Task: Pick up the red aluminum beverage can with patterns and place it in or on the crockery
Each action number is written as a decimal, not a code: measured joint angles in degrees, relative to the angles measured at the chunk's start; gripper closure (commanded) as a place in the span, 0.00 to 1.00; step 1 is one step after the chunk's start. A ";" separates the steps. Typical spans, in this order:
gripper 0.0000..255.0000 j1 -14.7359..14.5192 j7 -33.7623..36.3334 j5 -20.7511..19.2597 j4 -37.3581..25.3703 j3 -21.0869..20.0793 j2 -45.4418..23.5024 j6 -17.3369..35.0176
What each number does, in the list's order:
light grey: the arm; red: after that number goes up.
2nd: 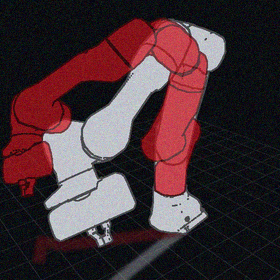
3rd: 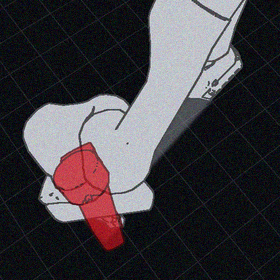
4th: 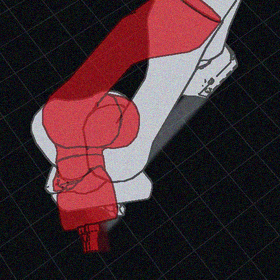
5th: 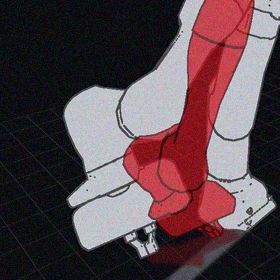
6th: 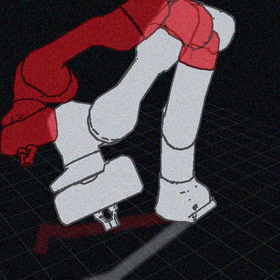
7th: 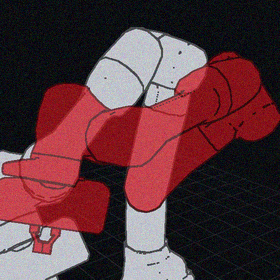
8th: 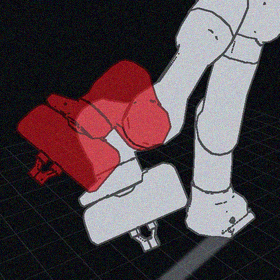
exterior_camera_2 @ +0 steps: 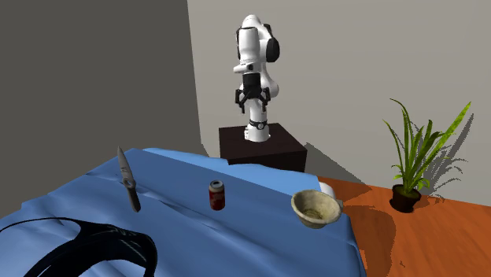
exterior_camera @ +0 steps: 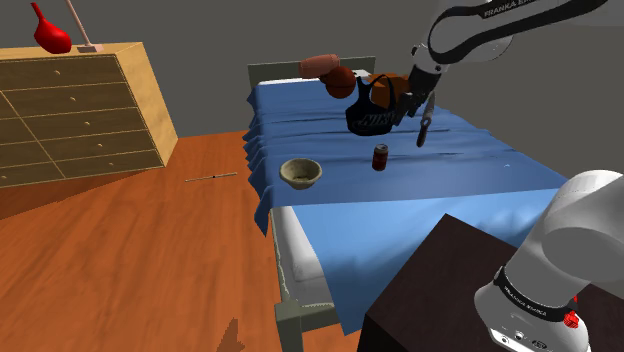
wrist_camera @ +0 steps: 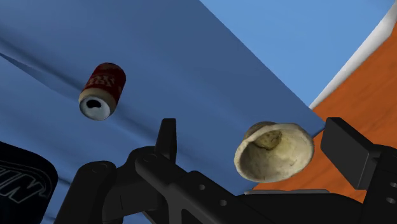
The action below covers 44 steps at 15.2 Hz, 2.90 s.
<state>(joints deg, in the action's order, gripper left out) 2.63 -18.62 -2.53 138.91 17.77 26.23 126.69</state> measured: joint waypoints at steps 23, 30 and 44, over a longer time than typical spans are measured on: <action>0.00 6.94 -41.53 37.44 -28.85 7.74 -52.26 12.75; 0.00 10.11 -44.56 41.52 -34.53 4.83 -60.19 14.05; 1.00 10.48 -45.15 42.48 -35.02 4.07 -61.71 15.06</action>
<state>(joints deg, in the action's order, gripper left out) 13.11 -63.78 39.95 103.89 21.84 -35.48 141.75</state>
